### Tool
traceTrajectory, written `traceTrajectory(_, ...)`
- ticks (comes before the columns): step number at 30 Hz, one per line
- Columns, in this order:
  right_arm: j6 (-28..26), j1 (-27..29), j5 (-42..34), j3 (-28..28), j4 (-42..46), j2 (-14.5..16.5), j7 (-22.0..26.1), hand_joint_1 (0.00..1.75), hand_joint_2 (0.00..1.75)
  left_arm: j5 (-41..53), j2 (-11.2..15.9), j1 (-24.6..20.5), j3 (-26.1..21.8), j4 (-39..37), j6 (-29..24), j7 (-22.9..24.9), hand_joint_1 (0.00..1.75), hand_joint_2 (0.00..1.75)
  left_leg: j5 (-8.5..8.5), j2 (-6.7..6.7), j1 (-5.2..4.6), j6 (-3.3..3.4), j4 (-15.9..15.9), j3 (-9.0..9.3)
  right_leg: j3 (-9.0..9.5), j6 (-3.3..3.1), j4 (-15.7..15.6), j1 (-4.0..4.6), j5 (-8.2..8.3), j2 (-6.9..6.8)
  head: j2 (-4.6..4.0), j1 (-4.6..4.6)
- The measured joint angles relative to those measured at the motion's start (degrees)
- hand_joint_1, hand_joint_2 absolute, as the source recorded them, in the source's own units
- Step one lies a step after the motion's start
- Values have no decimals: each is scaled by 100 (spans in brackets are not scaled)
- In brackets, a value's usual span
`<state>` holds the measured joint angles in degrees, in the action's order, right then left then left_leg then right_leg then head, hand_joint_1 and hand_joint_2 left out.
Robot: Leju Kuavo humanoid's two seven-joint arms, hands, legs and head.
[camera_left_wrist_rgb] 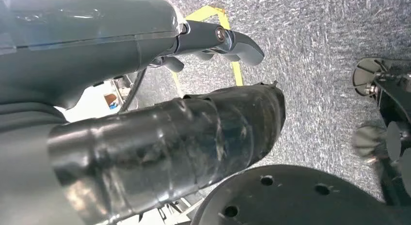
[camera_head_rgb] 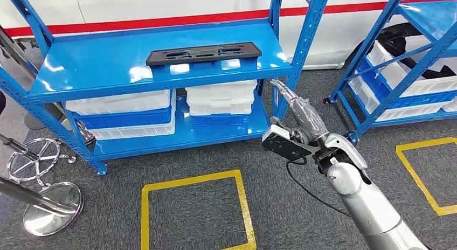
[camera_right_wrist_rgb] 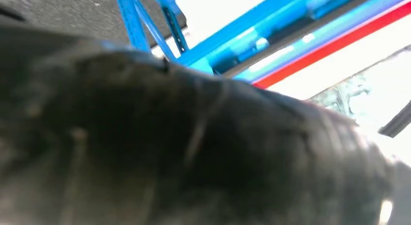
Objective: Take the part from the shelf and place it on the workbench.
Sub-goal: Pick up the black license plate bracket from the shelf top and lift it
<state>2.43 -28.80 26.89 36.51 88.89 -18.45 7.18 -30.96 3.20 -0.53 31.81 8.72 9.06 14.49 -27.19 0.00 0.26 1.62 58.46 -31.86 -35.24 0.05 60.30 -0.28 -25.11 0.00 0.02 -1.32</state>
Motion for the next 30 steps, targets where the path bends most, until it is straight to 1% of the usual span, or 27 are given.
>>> traceTrajectory(2,15,-8,-23,4,-3,0,10,0,0,6,1,-2,8,0,7,-11,0,0,-3,1,1,-29,-11,-3,6,-23,-26,8,-13,2,0,-1)
traceTrajectory(3,30,-18,-43,8,-5,0,23,0,0,10,3,-7,15,0,15,-21,0,0,-11,4,-3,-60,-23,3,22,-51,-64,7,-25,7,0,-1)
traceTrajectory(4,39,-19,-59,9,-8,1,34,0,0,13,10,-12,20,0,21,-32,0,0,-27,7,-3,-90,-28,15,43,-79,-85,-12,-26,7,0,-2)
traceTrajectory(5,46,-24,-70,10,-9,1,47,0,0,14,16,-18,24,0,28,-40,0,0,-72,8,-5,-117,26,7,82,-115,-115,-32,-32,8,0,-4)
traceTrajectory(6,51,-30,-76,10,-9,2,60,0,0,15,23,-24,29,0,34,-45,0,0,-161,8,-5,-140,182,-53,127,-151,-150,-52,-37,8,0,-10)
traceTrajectory(7,54,-34,-80,10,-11,2,68,0,0,17,27,-27,34,0,38,-48,0,0,-291,6,2,-158,458,-185,172,-183,-175,-63,-49,4,0,-16)
traceTrajectory(9,61,-36,-82,11,-25,2,74,0,0,19,28,-24,49,0,43,-49,0,0,-575,4,13,-183,1236,-630,224,-218,-180,-52,-93,1,-1,-23)
traceTrajectory(10,63,-32,-82,13,-33,2,75,0,0,19,29,-19,54,0,44,-50,0,0,-622,5,18,-192,1525,-829,247,-223,-175,-48,-121,4,-1,-23)
traceTrajectory(11,63,-29,-82,15,-41,2,78,0,0,19,30,-13,57,0,45,-50,0,0,-557,5,20,-196,1629,-943,276,-219,-169,-46,-152,10,0,-23)
traceTrajectory(12,63,-28,-82,17,-48,2,80,0,0,19,33,-7,58,0,46,-50,0,0,-370,7,22,-190,1491,-932,318,-212,-165,-46,-187,15,0,-25)
traceTrajectory(13,63,-28,-82,19,-52,4,84,0,0,19,37,1,59,0,46,-50,0,0,-103,18,22,-173,1148,-814,372,-202,-164,-46,-228,14,0,-25)
traceTrajectory(14,63,-28,-82,20,-57,6,88,0,0,18,44,11,59,-1,47,-50,0,0,124,60,14,-144,751,-655,426,-186,-164,-42,-272,9,-1,-23)
traceTrajectory(15,63,-30,-82,21,-61,7,92,0,0,18,51,16,61,-1,47,-50,0,0,269,96,-3,-112,385,-496,468,-157,-159,-28,-317,1,-1,-23)
traceTrajectory(16,64,-31,-82,22,-65,8,96,0,0,16,55,15,63,-2,47,-50,0,0,328,127,-21,-80,146,-393,495,-127,-164,-16,-351,-12,-1,-21)
traceTrajectory(17,64,-32,-84,23,-69,5,100,0,0,15,59,10,66,-2,48,-50,0,0,307,138,-36,-52,42,-350,516,-92,-167,0,-367,-29,-1,-20)
traceTrajectory(19,66,-32,-88,28,-73,5,109,0,0,13,59,-10,70,-2,49,-50,0,0,282,75,-29,-1,-23,-304,543,-36,-156,5,-377,-67,0,-19)
traceTrajectory(20,66,-34,-91,35,-73,5,114,0,44,12,59,-13,72,-2,50,-50,0,0,273,41,-17,30,-53,-257,530,-11,-76,-2,-392,-74,0,-17)
traceTrajectory(21,66,-41,-95,41,-73,3,118,0,87,12,58,-14,73,-2,51,-50,0,0,259,9,-7,66,-77,-202,456,11,88,-12,-442,-68,1,-16)
traceTrajectory(22,66,-48,-99,47,-74,-2,121,0,131,12,58,-15,74,-2,52,-50,0,0,240,-24,1,97,-96,-149,310,34,358,-23,-532,-58,1,-15)
traceTrajectory(23,66,-51,-103,50,-78,-7,122,0,175,12,58,-10,77,-2,53,-50,0,0,215,-54,0,121,-100,-115,103,57,703,-34,-651,-44,1,-13)
traceTrajectory(24,66,-49,-105,52,-85,-11,123,0,175,12,58,-8,78,-2,54,-50,0,0,189,-92,-1,135,-98,-92,-135,74,1048,-41,-784,-36,1,-14)
traceTrajectory(25,67,-41,-106,57,-96,-13,123,0,175,13,59,-5,80,-2,54,-50,0,0,159,-135,-4,139,-94,-66,-351,86,1311,-48,-870,-32,0,-14)
traceTrajectory(26,67,-33,-106,62,-107,-14,123,0,175,16,60,-1,82,-2,54,-50,0,0,126,-182,-6,138,-89,-32,-490,91,1408,-51,-861,-30,0,-14)
traceTrajectory(27,68,-30,-106,67,-115,-14,123,0,175,20,60,2,85,-2,54,-50,0,0,86,-234,-6,133,-83,15,-530,86,1301,-51,-722,-21,0,-14)
traceTrajectory(28,68,-30,-106,72,-121,-16,123,0,175,24,60,4,88,-2,54,-50,0,0,44,-285,-7,124,-79,73,-475,73,1011,-49,-469,5,0,-14)
traceTrajectory(29,68,-31,-106,78,-123,-21,123,0,175,27,58,12,91,-2,54,-50,0,0,1,-334,-4,114,-80,119,-372,51,619,-47,-168,80,0,-13)
traceTrajectory(30,69,-31,-106,85,-127,-28,124,0,175,27,51,12,94,-2,54,-51,0,0,-34,-382,-1,96,-80,152,-281,23,277,-42,36,186,-1,-21)
